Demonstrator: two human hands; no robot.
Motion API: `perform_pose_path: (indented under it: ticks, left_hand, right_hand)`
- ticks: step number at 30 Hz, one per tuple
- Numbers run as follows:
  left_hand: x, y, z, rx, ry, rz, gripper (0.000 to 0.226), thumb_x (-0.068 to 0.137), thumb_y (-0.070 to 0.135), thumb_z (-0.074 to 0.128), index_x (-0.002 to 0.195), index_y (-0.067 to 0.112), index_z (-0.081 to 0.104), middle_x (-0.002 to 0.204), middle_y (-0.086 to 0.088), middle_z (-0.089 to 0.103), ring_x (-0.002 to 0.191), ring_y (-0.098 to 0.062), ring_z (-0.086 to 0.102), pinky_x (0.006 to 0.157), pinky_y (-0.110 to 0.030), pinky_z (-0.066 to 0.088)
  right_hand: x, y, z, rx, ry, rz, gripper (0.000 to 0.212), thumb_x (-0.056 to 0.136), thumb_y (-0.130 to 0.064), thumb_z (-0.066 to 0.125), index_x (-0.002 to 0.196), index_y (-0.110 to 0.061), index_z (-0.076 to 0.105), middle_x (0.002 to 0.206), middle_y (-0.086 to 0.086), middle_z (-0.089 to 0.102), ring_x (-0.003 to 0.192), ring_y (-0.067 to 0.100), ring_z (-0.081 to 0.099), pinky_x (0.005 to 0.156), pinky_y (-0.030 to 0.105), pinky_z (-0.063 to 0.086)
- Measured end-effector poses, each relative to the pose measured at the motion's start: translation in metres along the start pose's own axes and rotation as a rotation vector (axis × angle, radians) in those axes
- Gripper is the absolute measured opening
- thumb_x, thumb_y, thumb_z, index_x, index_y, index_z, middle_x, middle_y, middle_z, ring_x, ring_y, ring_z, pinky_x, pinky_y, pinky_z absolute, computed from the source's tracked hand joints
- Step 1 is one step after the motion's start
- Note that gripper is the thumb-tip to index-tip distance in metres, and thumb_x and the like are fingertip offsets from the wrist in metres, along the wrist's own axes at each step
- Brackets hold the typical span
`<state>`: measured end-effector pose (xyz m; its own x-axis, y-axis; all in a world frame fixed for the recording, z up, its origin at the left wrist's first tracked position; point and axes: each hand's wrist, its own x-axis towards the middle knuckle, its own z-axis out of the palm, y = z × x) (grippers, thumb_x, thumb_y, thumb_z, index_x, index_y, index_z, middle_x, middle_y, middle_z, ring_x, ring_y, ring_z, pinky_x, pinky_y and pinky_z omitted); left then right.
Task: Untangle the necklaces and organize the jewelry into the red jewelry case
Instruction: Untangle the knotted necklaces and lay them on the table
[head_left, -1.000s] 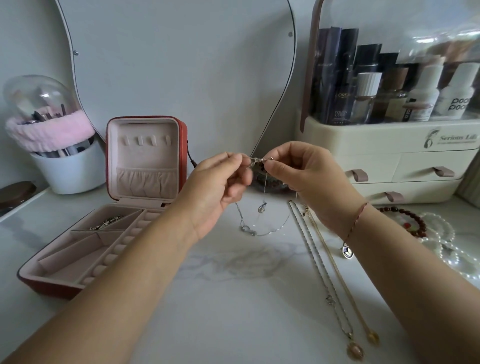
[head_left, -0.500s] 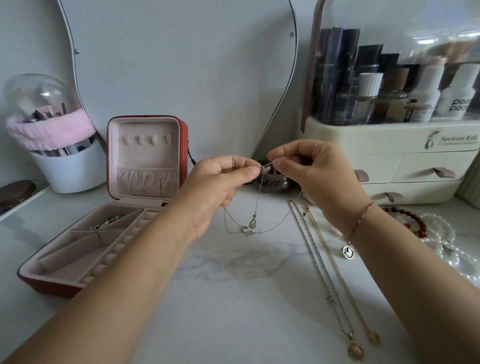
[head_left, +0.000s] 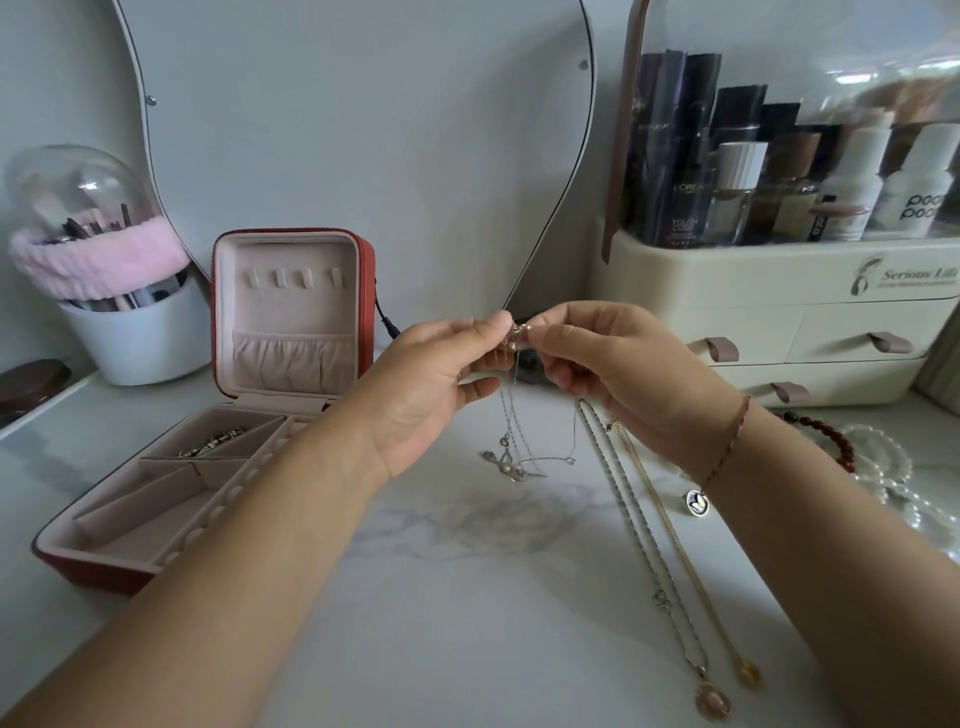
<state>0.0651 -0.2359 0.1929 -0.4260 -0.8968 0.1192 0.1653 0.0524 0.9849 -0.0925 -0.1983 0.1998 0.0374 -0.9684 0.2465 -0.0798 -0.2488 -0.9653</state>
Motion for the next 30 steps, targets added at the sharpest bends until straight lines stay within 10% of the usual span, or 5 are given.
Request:
perform_pose_path:
  ticks: [11, 15, 30]
  left_hand:
    - [0.0012, -0.0005, 0.0004, -0.079, -0.043, -0.021, 0.016, 0.073, 0.030, 0.062, 0.079, 0.015, 0.060, 0.074, 0.005, 0.064, 0.071, -0.007, 0.060, 0.074, -0.024, 0.046]
    - [0.0018, 0.0000, 0.0017, -0.116, -0.017, -0.069, 0.012, 0.084, 0.024, 0.059, 0.076, 0.015, 0.062, 0.075, 0.002, 0.065, 0.068, -0.008, 0.059, 0.065, -0.021, 0.048]
    - [0.0009, 0.0027, -0.0012, -0.194, -0.045, -0.069, 0.013, 0.082, 0.021, 0.058, 0.079, 0.013, 0.069, 0.077, 0.001, 0.070, 0.069, -0.008, 0.066, 0.068, -0.020, 0.053]
  right_hand:
    - [-0.0008, 0.0022, -0.0025, -0.015, -0.028, -0.012, 0.004, 0.081, -0.007, 0.068, 0.083, -0.006, 0.065, 0.084, 0.011, 0.067, 0.074, 0.014, 0.058, 0.075, 0.022, 0.048]
    - [-0.0010, -0.0003, -0.0026, -0.053, 0.125, -0.038, 0.011, 0.084, -0.012, 0.067, 0.076, -0.007, 0.060, 0.053, -0.006, 0.056, 0.047, 0.002, 0.048, 0.048, 0.013, 0.038]
    - [-0.0017, 0.0044, 0.0025, -0.028, 0.018, -0.084, 0.016, 0.077, -0.006, 0.073, 0.090, -0.005, 0.064, 0.076, 0.006, 0.072, 0.070, 0.015, 0.063, 0.062, 0.017, 0.050]
